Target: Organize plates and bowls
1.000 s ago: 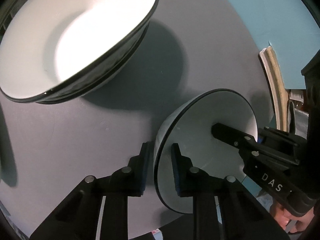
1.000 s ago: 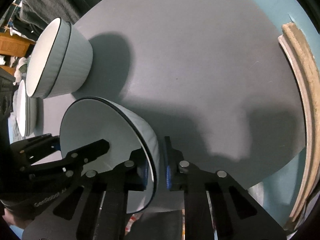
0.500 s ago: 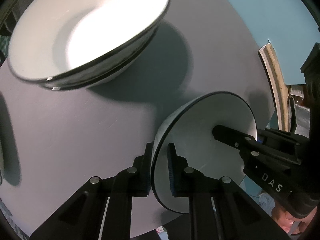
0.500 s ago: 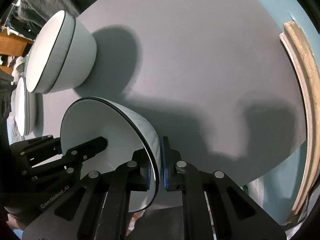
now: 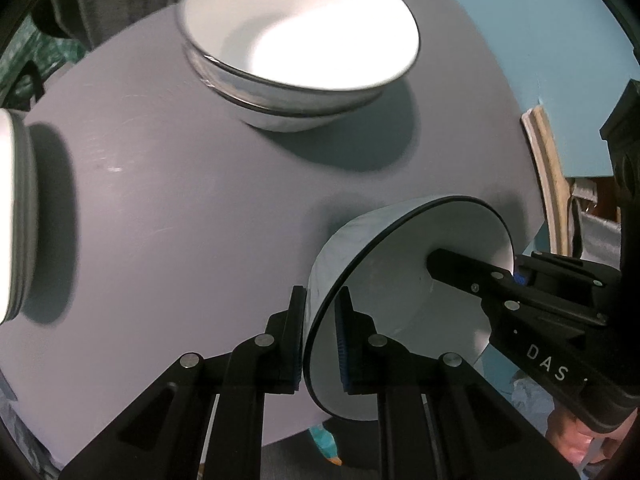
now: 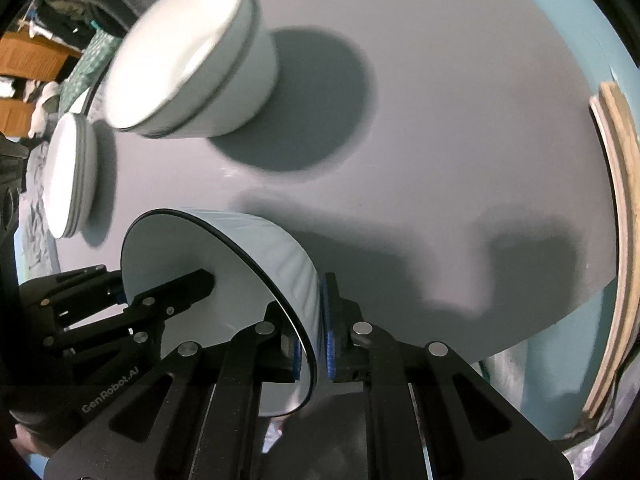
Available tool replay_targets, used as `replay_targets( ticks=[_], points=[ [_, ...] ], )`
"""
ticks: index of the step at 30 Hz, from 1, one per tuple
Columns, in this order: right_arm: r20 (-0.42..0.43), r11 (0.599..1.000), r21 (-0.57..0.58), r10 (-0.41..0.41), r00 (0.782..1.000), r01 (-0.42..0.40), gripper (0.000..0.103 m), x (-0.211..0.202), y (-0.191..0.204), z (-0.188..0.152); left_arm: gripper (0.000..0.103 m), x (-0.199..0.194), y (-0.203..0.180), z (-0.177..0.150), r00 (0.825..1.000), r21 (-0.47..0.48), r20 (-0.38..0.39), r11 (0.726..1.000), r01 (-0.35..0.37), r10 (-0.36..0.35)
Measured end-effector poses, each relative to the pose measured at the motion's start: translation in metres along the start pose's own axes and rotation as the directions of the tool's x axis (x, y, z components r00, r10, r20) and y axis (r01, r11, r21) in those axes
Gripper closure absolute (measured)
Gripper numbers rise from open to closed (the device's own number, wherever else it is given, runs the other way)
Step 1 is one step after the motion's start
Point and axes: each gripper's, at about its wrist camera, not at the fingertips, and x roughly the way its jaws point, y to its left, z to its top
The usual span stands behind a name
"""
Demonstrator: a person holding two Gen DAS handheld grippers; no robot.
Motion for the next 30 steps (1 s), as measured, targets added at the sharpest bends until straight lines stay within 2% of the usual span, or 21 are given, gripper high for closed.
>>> replay_targets(
  ticks=[4,14,21,23,30],
  points=[
    [0.013,0.999,-0.032,0.004,1.0,-0.004,0.094,-0.016,0.012,0.011,0.09,-0.02,0.01,0.007,0.999,-0.024,0.035,0.999,0.033,-0.032],
    [0.055,0.997,-0.077,0.001,0.998,0.003,0.094,-0.037,0.04,0.013,0.09,-0.057,0.012,0.001,0.992,-0.024,0.121,0.999,0.034,-0.031],
    [0.097,0.997,-0.075,-0.009,0.995,0.017,0.094,-0.045,0.051,0.022,0.09,-0.075,0.019,0.022,0.986,-0.021,0.163,1.0,0.017,-0.014],
    [0.1,0.997,-0.076,-0.009,0.995,0.017,0.094,-0.041,0.063,0.032,0.09,-0.078,0.02,0.032,0.986,-0.023,0.169,1.0,0.007,-0.003],
    [0.108,0.997,-0.075,-0.007,0.994,0.015,0.094,-0.04,0.067,0.06,0.09,-0.087,0.048,0.058,0.983,-0.023,0.184,0.999,-0.025,0.029]
  ],
)
